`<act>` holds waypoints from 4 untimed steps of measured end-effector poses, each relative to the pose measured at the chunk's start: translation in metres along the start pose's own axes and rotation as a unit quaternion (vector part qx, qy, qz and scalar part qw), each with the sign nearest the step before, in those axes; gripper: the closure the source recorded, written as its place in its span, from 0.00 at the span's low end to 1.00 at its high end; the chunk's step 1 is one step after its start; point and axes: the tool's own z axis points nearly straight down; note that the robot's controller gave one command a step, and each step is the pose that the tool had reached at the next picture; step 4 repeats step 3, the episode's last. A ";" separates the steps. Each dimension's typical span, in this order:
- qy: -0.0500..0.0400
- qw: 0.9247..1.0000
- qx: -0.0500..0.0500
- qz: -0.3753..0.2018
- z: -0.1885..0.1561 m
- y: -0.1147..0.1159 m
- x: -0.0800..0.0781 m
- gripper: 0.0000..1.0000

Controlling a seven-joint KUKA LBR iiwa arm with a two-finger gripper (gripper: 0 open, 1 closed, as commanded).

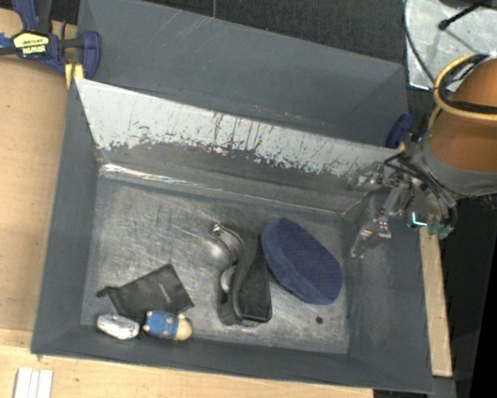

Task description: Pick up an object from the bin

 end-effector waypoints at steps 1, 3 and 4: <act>-0.006 0.992 0.001 0.126 0.096 0.080 0.020 0.00; -0.008 0.993 0.000 0.115 -0.059 0.086 0.032 1.00; -0.008 0.993 0.000 0.115 -0.059 0.086 0.032 1.00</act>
Offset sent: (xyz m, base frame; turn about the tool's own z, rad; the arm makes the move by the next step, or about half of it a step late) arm -0.0229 0.0816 -0.0993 0.2536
